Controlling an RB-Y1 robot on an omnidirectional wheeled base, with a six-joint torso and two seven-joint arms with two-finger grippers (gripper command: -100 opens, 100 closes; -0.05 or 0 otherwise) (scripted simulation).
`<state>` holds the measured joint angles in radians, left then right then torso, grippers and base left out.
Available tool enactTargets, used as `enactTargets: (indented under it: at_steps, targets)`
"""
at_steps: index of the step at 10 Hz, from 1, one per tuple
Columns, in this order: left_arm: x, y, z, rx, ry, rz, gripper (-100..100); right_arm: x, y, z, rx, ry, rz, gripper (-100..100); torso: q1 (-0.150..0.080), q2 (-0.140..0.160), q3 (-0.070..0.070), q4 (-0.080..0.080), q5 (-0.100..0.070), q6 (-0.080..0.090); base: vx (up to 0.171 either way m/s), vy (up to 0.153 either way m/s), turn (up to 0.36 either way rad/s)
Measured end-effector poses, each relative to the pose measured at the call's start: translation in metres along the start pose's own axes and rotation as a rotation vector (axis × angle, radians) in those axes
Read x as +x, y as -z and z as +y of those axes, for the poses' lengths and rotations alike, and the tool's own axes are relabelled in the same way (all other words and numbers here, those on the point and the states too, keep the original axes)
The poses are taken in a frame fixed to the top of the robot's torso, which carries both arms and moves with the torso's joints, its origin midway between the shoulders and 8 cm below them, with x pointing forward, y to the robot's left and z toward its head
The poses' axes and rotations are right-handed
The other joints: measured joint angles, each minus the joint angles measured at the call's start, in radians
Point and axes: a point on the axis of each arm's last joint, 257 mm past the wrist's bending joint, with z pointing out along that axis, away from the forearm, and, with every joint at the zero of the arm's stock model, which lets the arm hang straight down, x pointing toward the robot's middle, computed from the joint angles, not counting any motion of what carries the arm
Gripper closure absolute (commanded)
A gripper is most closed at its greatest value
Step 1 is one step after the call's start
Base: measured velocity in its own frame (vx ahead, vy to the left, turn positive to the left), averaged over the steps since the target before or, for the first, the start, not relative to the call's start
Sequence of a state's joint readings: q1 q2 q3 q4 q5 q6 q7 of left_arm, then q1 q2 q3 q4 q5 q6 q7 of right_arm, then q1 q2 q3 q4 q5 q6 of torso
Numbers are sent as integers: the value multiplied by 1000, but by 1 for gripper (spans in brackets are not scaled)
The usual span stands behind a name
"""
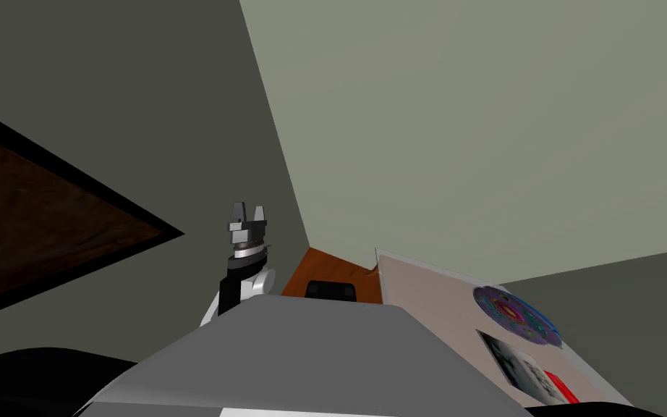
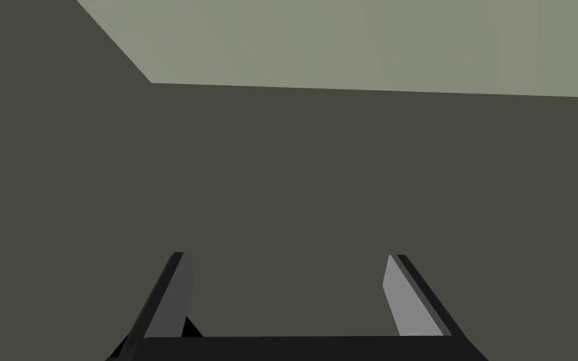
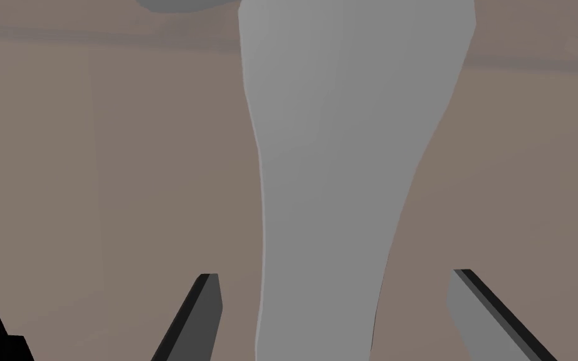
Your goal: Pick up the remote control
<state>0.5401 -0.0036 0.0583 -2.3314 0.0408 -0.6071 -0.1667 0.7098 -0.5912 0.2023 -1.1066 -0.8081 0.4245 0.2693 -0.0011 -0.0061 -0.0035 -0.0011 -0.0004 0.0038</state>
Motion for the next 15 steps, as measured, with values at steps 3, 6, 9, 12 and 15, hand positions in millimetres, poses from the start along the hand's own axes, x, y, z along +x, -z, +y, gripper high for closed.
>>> enactTargets:
  at_steps: [3, 6, 9, 12, 15]
  targets:
    - [0, 0, 0, 0, 0, 0, 0, 6, -3, -19, 9, -20, -13, -100, -1, 1, 1, 0, 0, 0, -21, -14, 207]
    - [0, 0, 0, 0, 0, 0, 0, 8, -5, -34, 12, -62, -21, -100, 0, 1, 0, 0, 0, -1, -14, -10, 190]
    - [0, 0, 0, 0, 0, 0, 0, 11, -6, -38, -5, -100, -27, -100, 0, 0, 0, 0, 0, 0, -7, -5, -6]
    - [0, 0, 0, 0, 0, 0, 0, 20, -7, -57, -3, -116, -26, -100, -1, 1, 1, 0, 0, 0, -22, -13, 206]
    - [0, 0, 0, 0, 0, 0, 0, 20, -7, -57, -13, -185, -25, -100, 0, -1, 0, 0, 0, 0, -9, -1, 117]
